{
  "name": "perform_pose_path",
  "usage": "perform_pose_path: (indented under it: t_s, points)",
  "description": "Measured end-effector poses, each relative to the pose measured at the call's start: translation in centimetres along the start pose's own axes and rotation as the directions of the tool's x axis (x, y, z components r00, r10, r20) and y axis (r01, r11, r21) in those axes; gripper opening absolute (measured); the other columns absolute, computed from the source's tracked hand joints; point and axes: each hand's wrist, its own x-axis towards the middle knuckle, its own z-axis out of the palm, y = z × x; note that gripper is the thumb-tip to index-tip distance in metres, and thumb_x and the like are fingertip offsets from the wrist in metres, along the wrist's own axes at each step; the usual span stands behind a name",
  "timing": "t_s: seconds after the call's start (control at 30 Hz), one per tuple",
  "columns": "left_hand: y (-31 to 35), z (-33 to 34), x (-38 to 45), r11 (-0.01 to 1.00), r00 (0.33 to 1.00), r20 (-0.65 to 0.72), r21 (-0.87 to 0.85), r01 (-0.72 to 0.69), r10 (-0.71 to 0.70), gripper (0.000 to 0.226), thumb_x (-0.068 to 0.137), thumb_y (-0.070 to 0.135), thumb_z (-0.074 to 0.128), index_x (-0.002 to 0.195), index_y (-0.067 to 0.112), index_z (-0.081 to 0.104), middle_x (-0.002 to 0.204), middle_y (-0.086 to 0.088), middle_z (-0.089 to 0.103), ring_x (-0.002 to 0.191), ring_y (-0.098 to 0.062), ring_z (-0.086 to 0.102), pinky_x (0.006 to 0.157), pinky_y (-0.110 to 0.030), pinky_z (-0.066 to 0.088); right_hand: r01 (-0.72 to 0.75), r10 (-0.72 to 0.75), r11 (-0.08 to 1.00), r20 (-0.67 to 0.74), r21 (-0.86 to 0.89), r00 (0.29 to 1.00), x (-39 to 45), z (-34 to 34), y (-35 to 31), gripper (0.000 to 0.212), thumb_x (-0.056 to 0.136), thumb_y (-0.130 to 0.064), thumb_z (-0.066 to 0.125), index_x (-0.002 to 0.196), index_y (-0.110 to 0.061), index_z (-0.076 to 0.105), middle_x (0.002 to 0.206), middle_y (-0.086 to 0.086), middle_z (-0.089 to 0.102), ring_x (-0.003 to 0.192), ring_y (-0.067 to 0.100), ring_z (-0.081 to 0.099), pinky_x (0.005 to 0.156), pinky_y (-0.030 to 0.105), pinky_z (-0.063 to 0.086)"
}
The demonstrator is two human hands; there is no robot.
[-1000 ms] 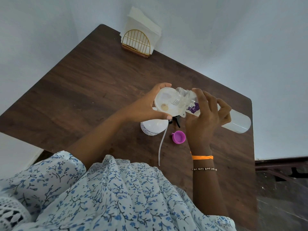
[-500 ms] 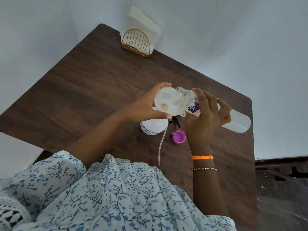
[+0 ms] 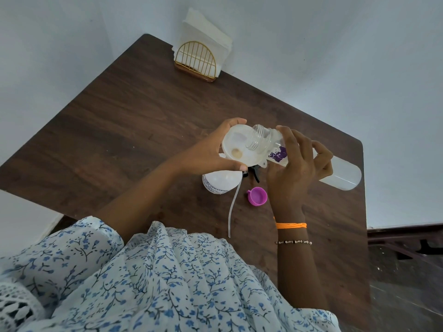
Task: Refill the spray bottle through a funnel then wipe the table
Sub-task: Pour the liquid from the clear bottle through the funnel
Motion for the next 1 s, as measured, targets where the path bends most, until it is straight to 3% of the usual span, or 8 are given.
perform_pose_path:
  t_s: [0.1, 0.23, 0.4, 1.0]
  points:
    - [0.27, -0.03, -0.11, 1.0, 1.0, 0.001, 0.007, 0.012, -0.012, 0.082, 0.065, 0.045, 0.079, 0.118, 0.066, 0.02, 0.115, 0.052, 0.031, 0.11, 0.026, 0.034, 0.076, 0.004, 0.037, -0.008, 0.008, 1.0, 0.009, 0.0, 1.0, -0.01, -0.08, -0.07, 0.049, 0.064, 0.0, 0.076, 0.108, -0.021, 0.068, 0.11, -0.003, 0.067, 0.106, 0.029, 0.05, 0.081, 0.043, 0.032]
    - [0.18, -0.01, -0.08, 1.0, 1.0, 0.0, 0.001, 0.003, -0.003, 0.082, 0.066, 0.041, 0.079, 0.12, 0.063, 0.021, 0.115, 0.051, 0.031, 0.107, 0.028, 0.035, 0.075, 0.005, 0.036, -0.015, 0.015, 1.0, 0.01, 0.007, 1.0, 0.01, -0.08, 0.0, 0.047, 0.066, -0.002, 0.076, 0.108, -0.021, 0.068, 0.111, -0.002, 0.067, 0.108, 0.02, 0.039, 0.08, 0.043, 0.034]
    - [-0.17, 0.06, 0.02, 1.0, 1.0, -0.003, -0.013, -0.016, 0.016, 0.086, 0.068, 0.037, 0.079, 0.131, 0.048, 0.022, 0.12, 0.042, 0.032, 0.107, 0.028, 0.035, 0.075, 0.005, 0.036, -0.007, 0.007, 1.0, 0.012, 0.01, 1.0, 0.03, -0.06, 0.02, 0.048, 0.064, -0.003, 0.078, 0.107, -0.021, 0.068, 0.11, -0.002, 0.068, 0.108, 0.024, 0.044, 0.079, 0.045, 0.035]
    - [-0.13, -0.01, -0.06, 1.0, 1.0, 0.001, -0.015, 0.002, -0.002, 0.087, 0.066, 0.039, 0.079, 0.131, 0.049, 0.022, 0.12, 0.042, 0.033, 0.109, 0.024, 0.037, 0.078, 0.003, 0.038, -0.008, 0.008, 1.0, 0.023, -0.007, 1.0, 0.01, -0.13, -0.13, 0.049, 0.064, -0.002, 0.076, 0.108, -0.021, 0.068, 0.111, -0.003, 0.067, 0.107, 0.029, 0.05, 0.08, 0.044, 0.033]
